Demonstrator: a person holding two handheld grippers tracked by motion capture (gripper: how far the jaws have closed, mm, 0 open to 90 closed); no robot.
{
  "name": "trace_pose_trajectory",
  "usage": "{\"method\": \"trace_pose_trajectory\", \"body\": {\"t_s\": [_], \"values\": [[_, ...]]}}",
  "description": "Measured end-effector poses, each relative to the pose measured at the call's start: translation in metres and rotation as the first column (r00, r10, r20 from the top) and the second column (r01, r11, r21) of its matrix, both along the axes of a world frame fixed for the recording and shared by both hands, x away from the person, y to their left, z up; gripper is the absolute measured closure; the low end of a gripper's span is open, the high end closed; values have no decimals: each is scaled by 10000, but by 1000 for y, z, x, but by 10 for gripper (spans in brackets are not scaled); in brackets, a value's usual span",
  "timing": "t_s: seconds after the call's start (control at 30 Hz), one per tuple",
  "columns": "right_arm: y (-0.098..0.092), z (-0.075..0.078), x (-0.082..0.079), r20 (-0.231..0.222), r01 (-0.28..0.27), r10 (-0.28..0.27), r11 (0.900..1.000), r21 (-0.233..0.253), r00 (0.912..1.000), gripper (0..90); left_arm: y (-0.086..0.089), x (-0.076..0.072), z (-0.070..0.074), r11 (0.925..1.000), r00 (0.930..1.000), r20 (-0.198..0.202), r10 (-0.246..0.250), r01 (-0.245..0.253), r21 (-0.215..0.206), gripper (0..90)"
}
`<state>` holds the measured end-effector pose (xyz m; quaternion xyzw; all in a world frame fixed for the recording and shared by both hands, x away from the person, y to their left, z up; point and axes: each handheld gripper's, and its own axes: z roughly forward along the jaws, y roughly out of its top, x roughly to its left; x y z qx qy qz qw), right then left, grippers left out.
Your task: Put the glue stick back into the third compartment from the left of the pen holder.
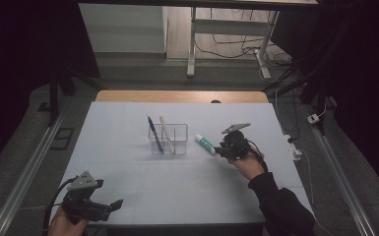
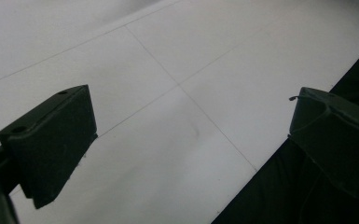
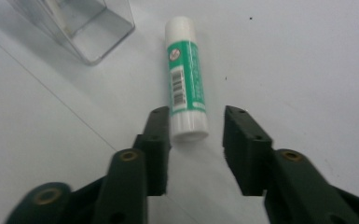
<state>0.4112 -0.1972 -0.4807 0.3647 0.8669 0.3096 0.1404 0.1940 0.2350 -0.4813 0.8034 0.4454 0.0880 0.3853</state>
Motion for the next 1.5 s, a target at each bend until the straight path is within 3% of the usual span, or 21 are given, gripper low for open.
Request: {"method": "trace_pose_trajectory", "body": {"t_s": [0.1, 0.43, 0.77, 1.1, 1.27, 1.5], "values": [[3, 2, 3, -147, 142, -139, 9997, 222, 9998, 504, 0, 0, 0, 10000, 10000, -3, 5, -5, 7, 4], [22, -1, 15, -584, -77, 86, 9999, 150, 9983, 231, 0, 0, 0, 10000, 10000, -9, 7, -7, -1, 4], [41, -7, 29, -721, -321, 283, 9981, -519, 9970, 26, 0, 0, 0, 10000, 10000, -17, 10, -10, -8, 4], [55, -15, 48, -1016, -442, 342, 9942, -981, 9942, 0, 1, 0, 0, 10000, 10000, -29, -7, 7, -44, 4], [61, -19, 57, -929, -397, 272, 9900, -1352, 9953, 0, 1, 0, 0, 10000, 10000, -32, 13, -13, -69, 4], [65, -21, 68, -971, -550, 421, 9894, -1345, 9944, 4, 1, 0, 0, 10000, 10000, -39, -1, 1, -78, 4]]}}
